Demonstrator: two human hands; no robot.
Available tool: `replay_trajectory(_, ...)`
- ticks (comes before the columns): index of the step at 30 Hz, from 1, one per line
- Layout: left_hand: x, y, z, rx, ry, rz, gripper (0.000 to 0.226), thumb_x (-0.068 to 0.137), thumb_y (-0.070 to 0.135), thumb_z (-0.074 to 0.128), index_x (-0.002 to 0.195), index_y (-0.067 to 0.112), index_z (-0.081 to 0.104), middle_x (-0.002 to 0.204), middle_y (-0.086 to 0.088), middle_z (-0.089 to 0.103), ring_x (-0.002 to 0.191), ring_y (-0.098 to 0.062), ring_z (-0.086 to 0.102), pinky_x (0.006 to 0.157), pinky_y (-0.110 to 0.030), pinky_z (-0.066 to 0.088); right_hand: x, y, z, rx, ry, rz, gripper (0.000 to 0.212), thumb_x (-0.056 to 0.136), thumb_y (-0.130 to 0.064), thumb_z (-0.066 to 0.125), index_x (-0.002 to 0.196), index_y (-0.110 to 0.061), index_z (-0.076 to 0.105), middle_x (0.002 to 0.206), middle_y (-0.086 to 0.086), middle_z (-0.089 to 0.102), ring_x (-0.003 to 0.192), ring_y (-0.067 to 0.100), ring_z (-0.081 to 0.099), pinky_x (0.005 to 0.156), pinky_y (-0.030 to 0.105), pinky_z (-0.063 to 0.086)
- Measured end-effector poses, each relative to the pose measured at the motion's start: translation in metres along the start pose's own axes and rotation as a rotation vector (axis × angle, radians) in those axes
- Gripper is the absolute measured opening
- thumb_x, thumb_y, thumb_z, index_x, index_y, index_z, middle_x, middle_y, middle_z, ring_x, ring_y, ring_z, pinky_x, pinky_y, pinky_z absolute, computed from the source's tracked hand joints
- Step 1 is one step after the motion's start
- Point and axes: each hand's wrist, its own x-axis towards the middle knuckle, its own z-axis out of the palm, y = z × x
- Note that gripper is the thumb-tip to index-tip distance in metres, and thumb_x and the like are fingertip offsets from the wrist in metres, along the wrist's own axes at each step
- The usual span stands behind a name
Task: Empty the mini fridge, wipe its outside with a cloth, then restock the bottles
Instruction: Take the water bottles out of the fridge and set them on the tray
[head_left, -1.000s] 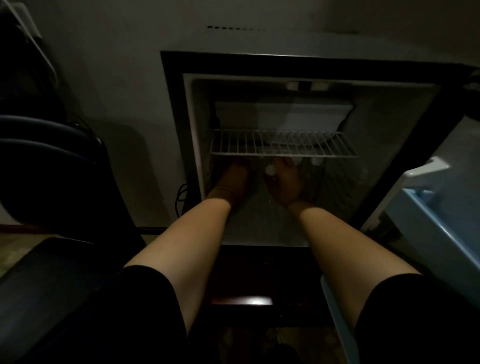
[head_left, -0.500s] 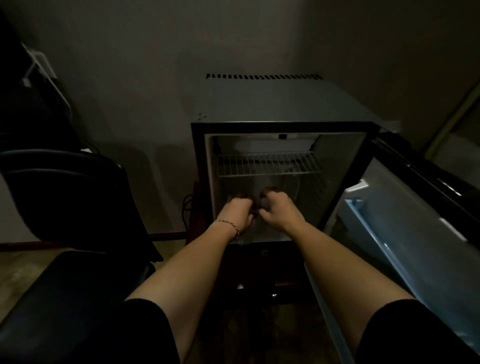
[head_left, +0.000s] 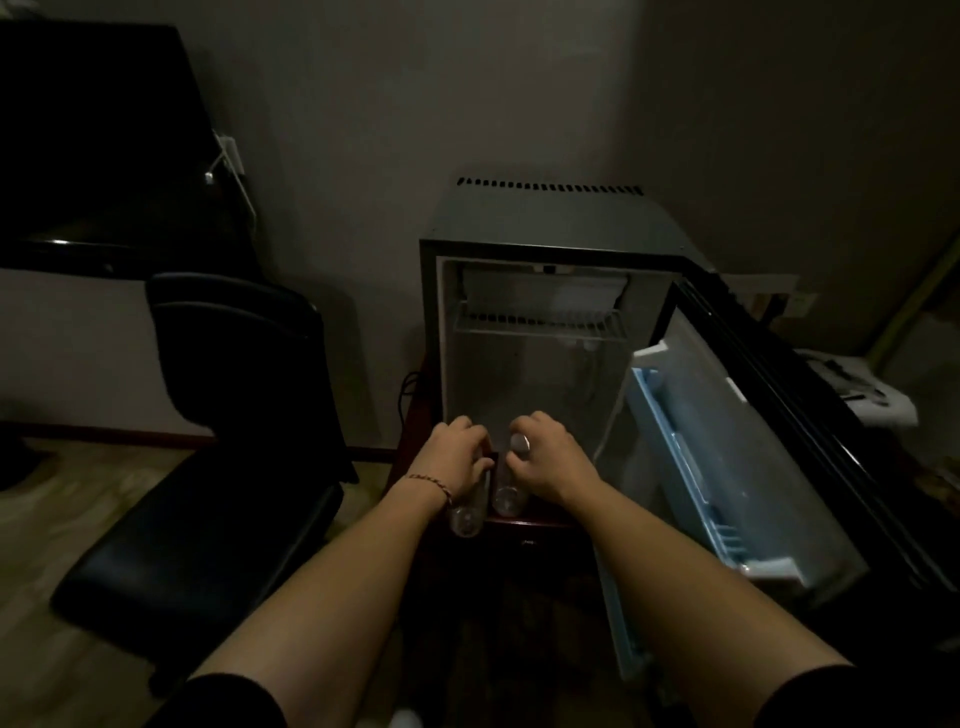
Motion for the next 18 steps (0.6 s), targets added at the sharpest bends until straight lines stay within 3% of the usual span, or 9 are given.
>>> replay_trajectory(6,-0.075,0.024,0.009,-0.049,-0.001,-0.052,0.024,0.091,0.032,0.067,0.113,0.024,0.061,0.117,0.002,0.051,0.111,-0.018,0.05,0.097,-0.034,0.044,-0.073,-0.01,-0.001,-0.01,-0.024,-0.073,0.033,0.088,-0.03,0.066,0.118,-0.018,0.059,0.115,0.0,0.052,0.1,0.018,0.056,0.085,0.035,0.051)
replay_trajectory(12,-0.118,0.048,0.014,-0.129,0.005,-0.006,0.018,0.092,0.029,0.065,0.109,0.024,0.061,0.113,0.004,0.05,0.104,-0.013,0.05,0.088,-0.027,0.044,-0.137,-0.018,-0.002,-0.001,-0.017,-0.01,0.026,0.088,-0.029,0.067,0.112,-0.021,0.059,0.111,-0.002,0.052,0.096,0.016,0.058,0.085,0.036,0.054)
replay_trajectory(18,-0.157,0.084,0.023,-0.173,-0.006,0.101,0.019,0.089,0.025,0.067,0.107,0.019,0.064,0.109,0.001,0.051,0.105,-0.018,0.053,0.093,-0.036,0.05,-0.208,-0.019,-0.01,-0.04,0.027,0.076,0.027,0.088,-0.029,0.066,0.113,-0.019,0.061,0.111,0.0,0.054,0.098,0.018,0.058,0.086,0.038,0.054)
